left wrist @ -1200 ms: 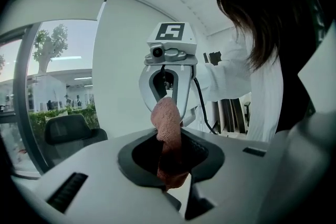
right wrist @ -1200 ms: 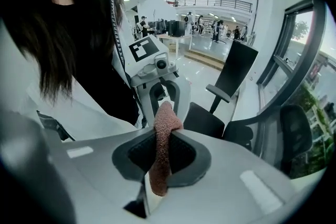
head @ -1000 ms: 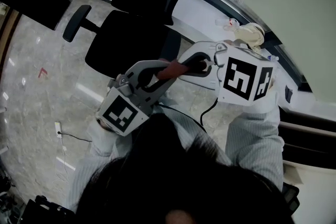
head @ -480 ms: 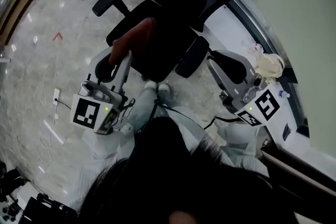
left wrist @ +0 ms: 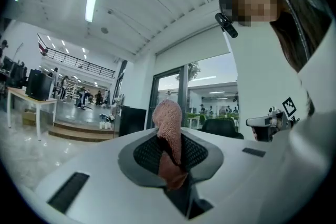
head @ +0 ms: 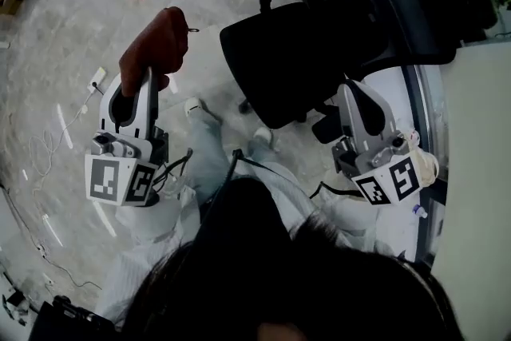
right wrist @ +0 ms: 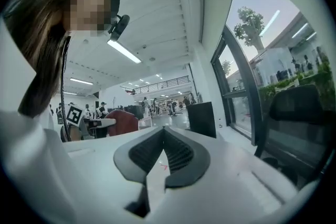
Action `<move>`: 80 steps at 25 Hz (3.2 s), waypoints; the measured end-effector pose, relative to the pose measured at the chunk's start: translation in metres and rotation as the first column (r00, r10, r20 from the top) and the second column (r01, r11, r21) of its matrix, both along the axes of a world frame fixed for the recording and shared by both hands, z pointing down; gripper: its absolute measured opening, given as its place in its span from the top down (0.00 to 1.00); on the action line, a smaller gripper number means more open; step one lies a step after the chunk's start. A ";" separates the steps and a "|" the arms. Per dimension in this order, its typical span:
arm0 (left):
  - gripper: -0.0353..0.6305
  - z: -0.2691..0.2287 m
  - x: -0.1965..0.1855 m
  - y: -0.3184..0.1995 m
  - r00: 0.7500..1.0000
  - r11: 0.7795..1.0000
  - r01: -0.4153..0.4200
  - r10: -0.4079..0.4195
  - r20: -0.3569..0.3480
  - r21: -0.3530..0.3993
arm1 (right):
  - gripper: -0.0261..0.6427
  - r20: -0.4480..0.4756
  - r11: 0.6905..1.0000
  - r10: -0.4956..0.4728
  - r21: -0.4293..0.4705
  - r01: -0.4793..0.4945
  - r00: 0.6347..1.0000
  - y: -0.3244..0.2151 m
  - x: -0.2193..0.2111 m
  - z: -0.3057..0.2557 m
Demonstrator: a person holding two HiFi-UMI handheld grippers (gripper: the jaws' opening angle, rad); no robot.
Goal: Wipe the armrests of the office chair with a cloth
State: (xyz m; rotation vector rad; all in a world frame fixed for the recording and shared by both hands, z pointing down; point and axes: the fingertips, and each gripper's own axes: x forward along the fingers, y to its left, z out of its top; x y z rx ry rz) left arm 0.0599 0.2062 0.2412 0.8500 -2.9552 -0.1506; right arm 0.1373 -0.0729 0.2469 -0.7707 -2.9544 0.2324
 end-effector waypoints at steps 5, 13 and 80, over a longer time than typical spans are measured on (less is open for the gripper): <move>0.85 0.009 -0.057 0.114 0.997 0.997 0.077 -0.076 -0.005 0.016 | 0.96 -0.019 0.998 -0.054 0.014 0.054 0.998 0.099 -0.079 0.007; 0.85 -0.009 -0.201 0.254 0.999 0.998 -0.049 0.049 0.003 -0.032 | 0.96 -0.007 0.998 0.066 -0.012 -0.066 0.998 0.247 -0.219 -0.008; 0.86 0.366 -0.340 -0.238 -0.025 -0.515 -0.718 0.691 -0.722 -0.468 | 0.96 -0.364 0.311 0.868 -0.131 -0.941 0.337 0.055 -0.294 0.160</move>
